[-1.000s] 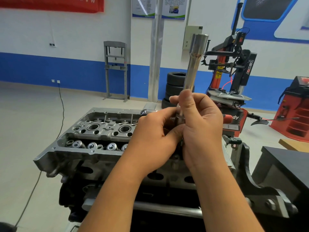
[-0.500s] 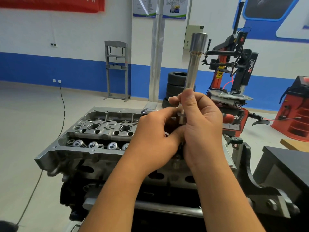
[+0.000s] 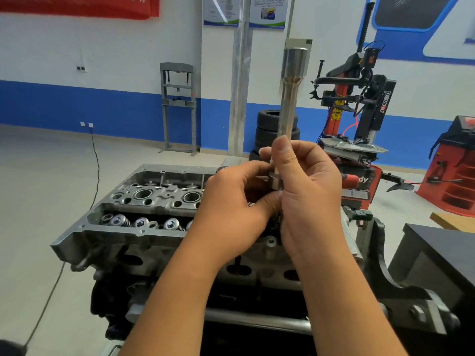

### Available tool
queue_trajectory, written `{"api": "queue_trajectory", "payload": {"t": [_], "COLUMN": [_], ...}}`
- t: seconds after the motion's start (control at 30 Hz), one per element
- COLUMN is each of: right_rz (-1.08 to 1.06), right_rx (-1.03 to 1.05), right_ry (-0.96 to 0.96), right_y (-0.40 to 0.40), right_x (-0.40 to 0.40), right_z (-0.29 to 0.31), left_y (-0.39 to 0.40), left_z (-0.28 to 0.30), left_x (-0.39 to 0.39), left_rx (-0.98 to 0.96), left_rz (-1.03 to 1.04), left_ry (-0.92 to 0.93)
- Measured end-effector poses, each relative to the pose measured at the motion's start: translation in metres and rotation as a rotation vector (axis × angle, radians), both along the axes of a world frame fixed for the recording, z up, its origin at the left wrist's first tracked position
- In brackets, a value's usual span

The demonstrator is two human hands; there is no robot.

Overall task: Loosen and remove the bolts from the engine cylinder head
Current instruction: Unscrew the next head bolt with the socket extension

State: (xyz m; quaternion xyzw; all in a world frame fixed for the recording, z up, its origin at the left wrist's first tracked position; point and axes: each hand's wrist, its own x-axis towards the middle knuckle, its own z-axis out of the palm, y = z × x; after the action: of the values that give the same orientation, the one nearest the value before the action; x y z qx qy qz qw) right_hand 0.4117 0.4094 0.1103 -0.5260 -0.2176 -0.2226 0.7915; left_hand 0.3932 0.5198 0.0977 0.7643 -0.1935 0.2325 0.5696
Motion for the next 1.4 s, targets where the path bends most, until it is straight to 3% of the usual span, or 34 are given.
{"api": "queue_trajectory", "payload": {"t": [0.97,1.17,1.4], "right_rz": [0.027,0.017,0.009], "right_rx": [0.006,-0.005,-0.029], "right_ry": [0.017,0.031,0.034], "right_y": [-0.0002,0.0006,0.0018], "right_x": [-0.0031,-0.0006,0.002], "right_z": [0.0005,0.0014,0.0018], "left_y": [-0.0025,-0.0004,-0.0036], "left_z": [-0.0015,0.0011,-0.0027], "left_x": [0.0008,-0.001,0.0009], "left_rx": [-0.009,0.014,-0.017], "left_rz": [0.093,-0.053,0.145], "left_ry": [-0.017,-0.003,-0.029]}}
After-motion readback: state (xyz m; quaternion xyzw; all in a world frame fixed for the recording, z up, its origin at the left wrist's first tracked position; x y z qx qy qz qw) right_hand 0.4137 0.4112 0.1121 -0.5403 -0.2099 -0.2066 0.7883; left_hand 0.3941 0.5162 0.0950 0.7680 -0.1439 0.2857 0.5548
